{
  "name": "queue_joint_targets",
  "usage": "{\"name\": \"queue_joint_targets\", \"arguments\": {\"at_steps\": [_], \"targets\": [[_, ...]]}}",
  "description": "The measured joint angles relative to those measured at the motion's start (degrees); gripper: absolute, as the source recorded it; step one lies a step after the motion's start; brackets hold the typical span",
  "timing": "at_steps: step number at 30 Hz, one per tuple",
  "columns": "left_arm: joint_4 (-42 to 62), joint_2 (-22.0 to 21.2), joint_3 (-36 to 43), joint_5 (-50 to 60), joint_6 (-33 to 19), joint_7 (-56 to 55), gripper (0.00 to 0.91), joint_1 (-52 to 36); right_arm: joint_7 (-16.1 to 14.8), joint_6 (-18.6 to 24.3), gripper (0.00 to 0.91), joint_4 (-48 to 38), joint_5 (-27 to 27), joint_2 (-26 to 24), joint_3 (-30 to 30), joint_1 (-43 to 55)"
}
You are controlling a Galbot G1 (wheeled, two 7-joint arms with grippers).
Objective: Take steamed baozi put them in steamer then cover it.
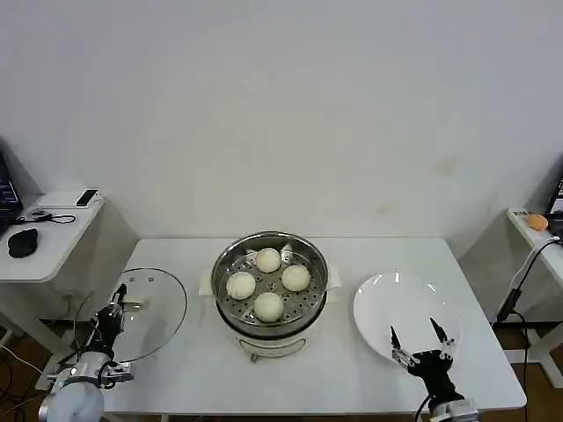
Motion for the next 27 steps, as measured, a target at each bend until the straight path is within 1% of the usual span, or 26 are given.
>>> {"name": "queue_joint_targets", "arguments": {"at_steps": [6, 13, 20, 27], "targets": [[-6.82, 0.82, -1.64, -1.14, 5.66, 2.89, 0.000, 0.39, -0.18, -0.02, 0.907, -0.51, -0.15, -0.75, -0.59, 0.27], [-14.31, 2.55, -1.33, -3.06, 12.04, 7.97, 0.000, 0.23, -0.33, 0.07, 0.907, -1.37, -0.82, -1.20, -1.46, 0.73], [-22.88, 2.60, 0.92, -2.32, 18.17, 13.95, 0.000, -0.09, -0.38, 0.56, 0.907, -1.80, -2.14, -0.74, -2.29, 0.85], [-28.60, 1.68, 4.60, 0.18, 22.57, 19.29, 0.000, -2.06, -0.17, 1.08, 0.907, -2.07, -4.33, 0.15, -2.89, 0.82]]}}
